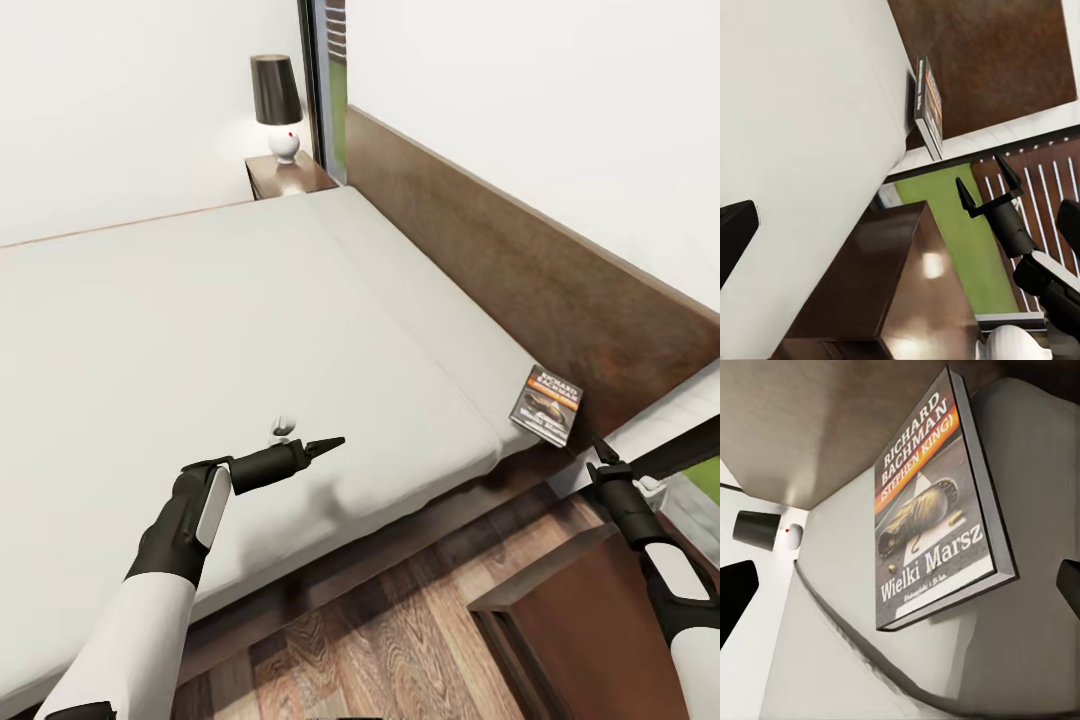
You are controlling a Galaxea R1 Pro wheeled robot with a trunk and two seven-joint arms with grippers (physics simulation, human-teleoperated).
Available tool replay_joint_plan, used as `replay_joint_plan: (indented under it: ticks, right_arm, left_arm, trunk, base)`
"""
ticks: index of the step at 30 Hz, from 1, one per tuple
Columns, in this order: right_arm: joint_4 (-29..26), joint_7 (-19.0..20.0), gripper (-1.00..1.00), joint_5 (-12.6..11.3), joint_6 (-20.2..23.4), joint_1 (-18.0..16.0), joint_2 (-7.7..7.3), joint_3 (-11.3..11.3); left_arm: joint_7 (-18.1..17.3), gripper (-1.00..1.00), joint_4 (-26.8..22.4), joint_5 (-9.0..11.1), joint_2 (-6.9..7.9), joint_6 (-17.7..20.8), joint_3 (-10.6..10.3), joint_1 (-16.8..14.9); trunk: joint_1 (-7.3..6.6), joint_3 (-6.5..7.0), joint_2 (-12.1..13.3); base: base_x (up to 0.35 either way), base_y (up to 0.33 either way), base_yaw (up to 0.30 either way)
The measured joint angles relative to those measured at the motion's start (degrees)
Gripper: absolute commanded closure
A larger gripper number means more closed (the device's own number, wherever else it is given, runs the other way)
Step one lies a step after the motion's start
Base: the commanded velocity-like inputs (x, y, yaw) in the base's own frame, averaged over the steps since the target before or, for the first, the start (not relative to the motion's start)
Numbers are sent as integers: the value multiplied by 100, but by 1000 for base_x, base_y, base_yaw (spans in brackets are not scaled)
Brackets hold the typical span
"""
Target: In the bedroom, move the book from the bed onto either nightstand, and place the two sandals side by side next to the bed.
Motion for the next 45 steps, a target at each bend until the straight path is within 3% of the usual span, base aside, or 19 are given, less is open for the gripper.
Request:
replay_joint_plan:
  ticks: [5, 23, 30, 45]
  right_arm:
    - [0, -2, -100, 0, 0, 0, 0, 0]
    - [1, -2, -100, -1, 0, 1, 8, 8]
    - [0, 0, -100, -1, 5, -2, 151, 9]
    - [0, 4, -100, -1, 9, -5, 167, 8]
  left_arm:
    - [-1, -100, 0, 0, 0, 0, 0, 0]
    - [-6, -100, 7, 8, 6, 1, 14, 0]
    - [-8, -100, 9, 10, 9, 1, 17, 0]
    - [-5, -100, 9, 10, 5, 0, 11, 0]
  trunk:
    - [110, -90, -201]
    - [110, -90, -202]
    - [110, -90, -202]
    - [110, -90, -202]
  base:
    - [0, 0, 0]
    - [10, 18, 0]
    - [18, 25, 0]
    - [17, 6, 0]
